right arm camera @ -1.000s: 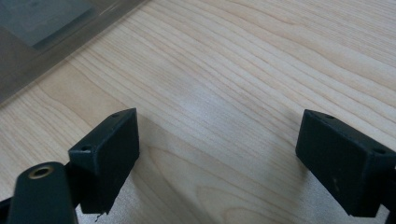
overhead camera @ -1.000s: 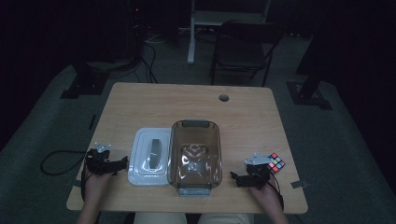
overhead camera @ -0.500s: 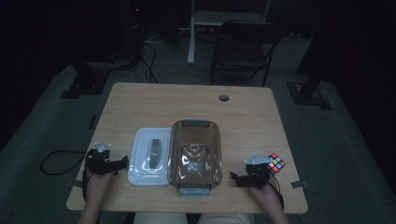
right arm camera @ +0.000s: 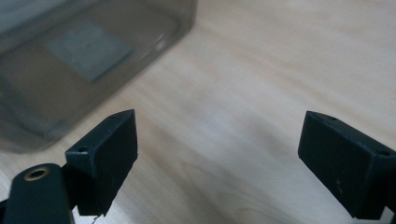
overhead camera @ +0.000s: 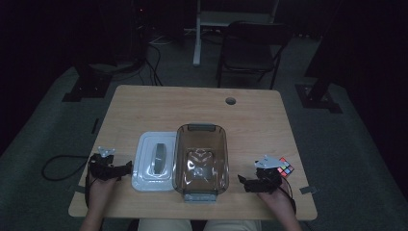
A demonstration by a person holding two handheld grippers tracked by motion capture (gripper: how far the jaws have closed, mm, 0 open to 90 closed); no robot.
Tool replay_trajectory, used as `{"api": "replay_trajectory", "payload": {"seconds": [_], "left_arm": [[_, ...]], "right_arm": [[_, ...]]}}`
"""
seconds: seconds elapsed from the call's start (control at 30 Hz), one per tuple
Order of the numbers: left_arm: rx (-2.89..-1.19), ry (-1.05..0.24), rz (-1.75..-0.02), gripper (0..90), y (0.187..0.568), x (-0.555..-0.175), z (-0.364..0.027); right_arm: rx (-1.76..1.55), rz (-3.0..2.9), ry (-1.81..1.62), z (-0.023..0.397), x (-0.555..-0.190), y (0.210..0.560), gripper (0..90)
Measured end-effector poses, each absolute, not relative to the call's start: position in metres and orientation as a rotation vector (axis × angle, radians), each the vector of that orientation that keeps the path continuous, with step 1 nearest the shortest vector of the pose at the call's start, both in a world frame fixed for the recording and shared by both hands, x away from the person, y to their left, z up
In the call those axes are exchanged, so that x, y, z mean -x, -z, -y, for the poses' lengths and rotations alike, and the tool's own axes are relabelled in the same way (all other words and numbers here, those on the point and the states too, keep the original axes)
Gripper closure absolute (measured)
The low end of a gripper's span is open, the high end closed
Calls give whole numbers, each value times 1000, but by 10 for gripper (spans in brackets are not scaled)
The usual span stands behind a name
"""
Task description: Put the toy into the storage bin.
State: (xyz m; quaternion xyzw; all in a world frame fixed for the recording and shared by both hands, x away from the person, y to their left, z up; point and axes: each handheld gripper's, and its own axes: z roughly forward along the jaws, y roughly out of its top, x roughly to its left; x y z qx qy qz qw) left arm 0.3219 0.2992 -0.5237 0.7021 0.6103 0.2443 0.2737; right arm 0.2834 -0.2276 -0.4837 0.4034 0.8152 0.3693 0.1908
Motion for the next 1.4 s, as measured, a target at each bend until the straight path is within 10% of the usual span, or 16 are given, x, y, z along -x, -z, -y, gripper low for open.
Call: {"api": "replay_trajectory", "payload": {"seconds": [0.57,1.4], "left_arm": [[-1892,-655,-1636,6,524,-322,-299],[-1895,-654,-1630,6,524,-321,-298]], "right_arm": [[-1283,-2041,-1025,306,-276,449,117],[-1438,-2107,-954,334,-283,509,218]]}}
